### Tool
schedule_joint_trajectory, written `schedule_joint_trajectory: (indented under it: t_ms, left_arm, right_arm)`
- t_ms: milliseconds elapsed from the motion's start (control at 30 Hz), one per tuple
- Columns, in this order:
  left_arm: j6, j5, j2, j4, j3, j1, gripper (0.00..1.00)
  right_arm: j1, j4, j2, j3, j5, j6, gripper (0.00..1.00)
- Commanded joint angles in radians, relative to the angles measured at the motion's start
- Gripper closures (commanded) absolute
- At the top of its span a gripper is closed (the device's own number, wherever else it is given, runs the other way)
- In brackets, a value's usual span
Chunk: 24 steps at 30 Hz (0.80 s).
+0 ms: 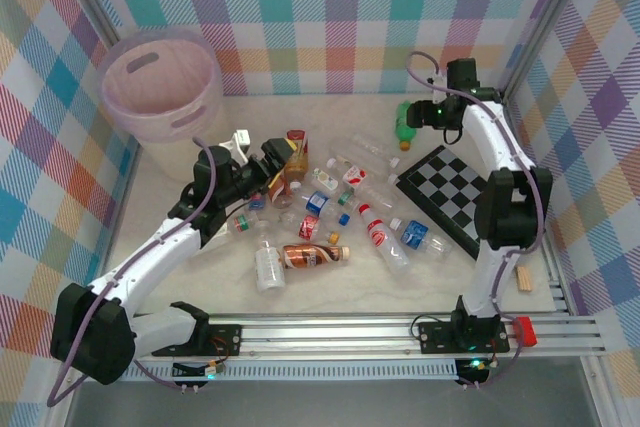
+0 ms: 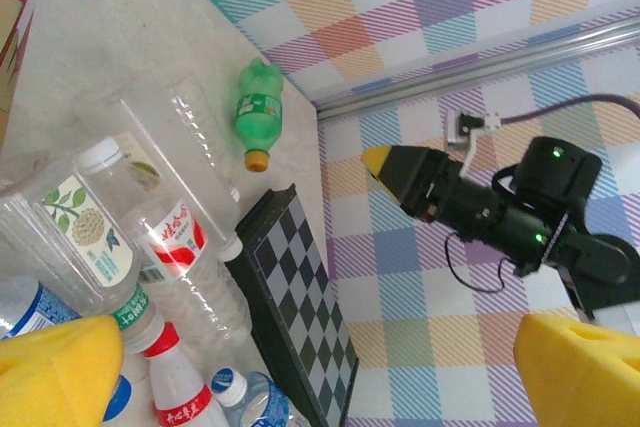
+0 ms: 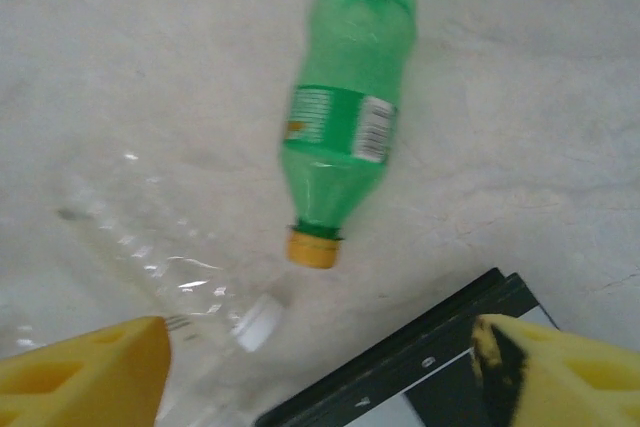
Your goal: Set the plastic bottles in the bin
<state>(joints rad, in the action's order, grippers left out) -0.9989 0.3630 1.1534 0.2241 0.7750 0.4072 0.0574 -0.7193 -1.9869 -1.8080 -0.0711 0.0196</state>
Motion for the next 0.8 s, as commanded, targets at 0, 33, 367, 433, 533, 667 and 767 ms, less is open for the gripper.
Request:
schedule_joint_trajectory:
  t_ms: [0,33,367,433,533,667,767]
  left_arm:
    - [0.012,-0.022,-0.008,0.030,-0.011,0.009,0.00]
    - [0.018,-0.024,-0.009,0.022,-0.011,0.009,0.00]
    - [0.037,-0.034,-0.019,-0.004,-0.017,0.010,0.00]
    - [0.039,-0.039,-0.025,-0.006,-0.026,0.011,0.00]
    - [0.040,-0.044,-0.027,-0.004,-0.032,0.011,0.00]
    - [0.039,-0.044,-0.017,0.006,-0.036,0.011,0.00]
    - [0.034,-0.045,-0.016,0.013,-0.038,0.011,0.00]
  right_arm:
    - [-0.001,-0.026,-0.090,-0.061,0.004,0.087,0.09]
    - [0.001,-0.036,-0.116,-0.095,-0.006,0.100,0.07]
    - [0.054,-0.008,-0.320,-0.238,0.009,0.169,0.00]
    - [0.054,0.007,-0.359,-0.270,0.008,0.191,0.03]
    - [0.056,0.052,-0.401,-0.307,-0.001,0.225,0.05]
    - [0.066,0.030,-0.489,-0.431,-0.027,0.260,0.10]
    - [0.072,-0.004,-0.552,-0.522,-0.023,0.269,0.11]
